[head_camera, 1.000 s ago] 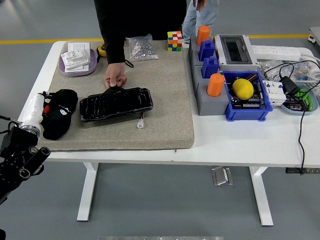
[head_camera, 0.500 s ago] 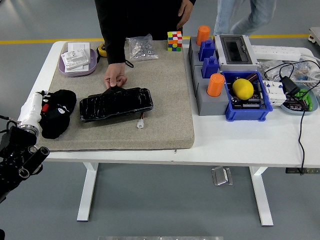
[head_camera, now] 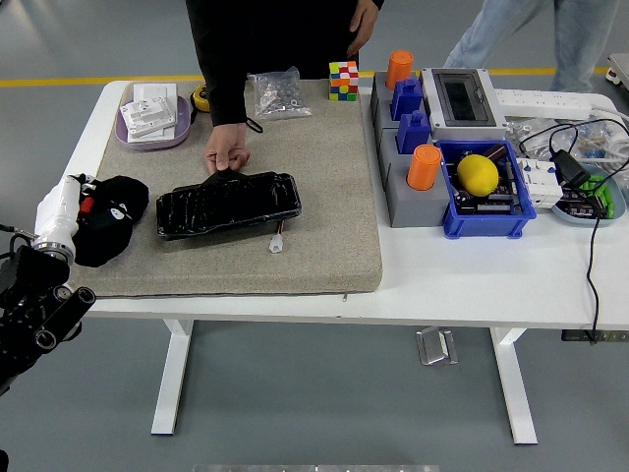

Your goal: Pick the rag up,wipe the panel,place it on the desk

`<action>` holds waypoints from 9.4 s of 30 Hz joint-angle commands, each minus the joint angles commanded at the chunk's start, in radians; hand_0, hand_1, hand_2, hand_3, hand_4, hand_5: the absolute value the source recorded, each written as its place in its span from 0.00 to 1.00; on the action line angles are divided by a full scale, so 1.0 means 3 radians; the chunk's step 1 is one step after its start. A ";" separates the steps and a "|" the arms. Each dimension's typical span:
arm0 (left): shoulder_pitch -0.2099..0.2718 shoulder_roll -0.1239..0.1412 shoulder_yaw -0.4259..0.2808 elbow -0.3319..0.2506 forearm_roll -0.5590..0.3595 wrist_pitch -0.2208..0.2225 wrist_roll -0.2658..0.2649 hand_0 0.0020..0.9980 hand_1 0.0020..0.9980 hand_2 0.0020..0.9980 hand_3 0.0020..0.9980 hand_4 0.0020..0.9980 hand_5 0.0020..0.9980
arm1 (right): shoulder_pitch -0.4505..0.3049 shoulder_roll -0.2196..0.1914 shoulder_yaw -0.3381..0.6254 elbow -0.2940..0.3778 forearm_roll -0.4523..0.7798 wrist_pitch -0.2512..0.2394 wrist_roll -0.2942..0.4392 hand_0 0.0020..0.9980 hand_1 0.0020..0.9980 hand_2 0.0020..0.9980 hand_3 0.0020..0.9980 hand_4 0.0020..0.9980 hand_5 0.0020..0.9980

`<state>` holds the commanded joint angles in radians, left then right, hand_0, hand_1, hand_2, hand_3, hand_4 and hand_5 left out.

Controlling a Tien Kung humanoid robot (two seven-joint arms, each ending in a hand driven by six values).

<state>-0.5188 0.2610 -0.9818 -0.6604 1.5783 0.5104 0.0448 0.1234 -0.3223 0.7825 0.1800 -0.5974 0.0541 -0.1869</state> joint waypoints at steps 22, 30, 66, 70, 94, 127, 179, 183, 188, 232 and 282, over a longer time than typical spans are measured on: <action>0.0108 0.0068 -0.0276 -0.0406 0.0317 0.0026 0.0105 0.24 0.18 0.46 0.36 0.29 0.00 | -0.0012 0.0019 0.0132 0.0000 -0.0107 -0.0006 -0.0034 0.72 0.66 0.69 0.59 0.95 0.58; 0.0243 0.0007 -0.0321 -0.0672 0.0393 0.0085 0.0128 0.24 0.17 0.46 0.37 0.28 0.00 | -0.0034 0.0043 0.0193 0.0000 -0.0171 -0.0005 -0.0045 0.72 0.66 0.69 0.59 0.95 0.58; 0.0205 -0.0129 0.0057 -0.0577 -0.0143 0.0333 -0.0416 0.25 0.18 0.48 0.42 0.21 0.00 | -0.0018 0.0019 0.0276 0.0000 -0.0251 0.0007 -0.0113 0.72 0.66 0.69 0.59 0.95 0.58; 0.0168 -0.0148 0.0142 -0.0583 -0.0158 0.0351 -0.0417 0.25 0.18 0.48 0.42 0.22 0.00 | -0.0011 0.0014 0.0263 0.0000 -0.0244 0.0010 -0.0113 0.72 0.66 0.69 0.59 0.95 0.58; -0.0149 -0.0205 0.0748 -0.0570 -0.0275 0.0294 -0.0317 0.25 0.18 0.48 0.42 0.23 0.00 | 0.0020 -0.0031 0.0200 0.0000 -0.0216 0.0027 -0.0119 0.72 0.66 0.69 0.59 0.95 0.58; -0.0446 -0.0335 0.1330 -0.0641 -0.0341 0.0247 -0.0233 0.24 0.18 0.49 0.43 0.23 0.00 | 0.0070 -0.0097 0.0098 0.0000 -0.0201 0.0050 -0.0151 0.72 0.66 0.69 0.59 0.95 0.58; -0.0403 -0.0263 0.1384 -0.0564 -0.0261 0.0338 -0.0173 0.23 0.18 0.49 0.43 0.25 0.00 | 0.0047 -0.0090 0.0194 0.0000 -0.0256 0.0057 -0.0152 0.72 0.66 0.69 0.59 0.96 0.58; -0.0377 -0.0241 0.1347 -0.0544 -0.0253 0.0353 -0.0175 0.22 0.18 0.49 0.43 0.24 0.00 | 0.0040 -0.0082 0.0199 0.0000 -0.0260 0.0057 -0.0147 0.72 0.66 0.69 0.59 0.96 0.58; -0.0347 -0.0206 0.1272 -0.0518 -0.0220 0.0363 -0.0176 0.22 0.18 0.49 0.43 0.24 0.00 | 0.0027 -0.0077 0.0223 0.0000 -0.0279 0.0057 -0.0151 0.72 0.66 0.69 0.59 0.96 0.58; -0.0097 0.0062 0.0760 -0.0346 -0.0134 0.0450 -0.0303 0.22 0.17 0.49 0.43 0.24 0.00 | -0.0029 -0.0039 0.0476 0.0000 -0.0444 0.0047 -0.0192 0.72 0.66 0.69 0.59 0.96 0.58; -0.0226 -0.0093 0.1084 -0.0455 -0.0141 0.0450 -0.0183 0.22 0.16 0.49 0.43 0.24 0.00 | -0.0017 -0.0051 0.0495 0.0000 -0.0460 0.0054 -0.0188 0.72 0.66 0.69 0.59 0.96 0.58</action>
<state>-0.5865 0.2332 -0.6568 -0.7971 1.5360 0.6454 -0.0101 0.1184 -0.3377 0.9309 0.1800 -0.7354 0.0704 -0.2432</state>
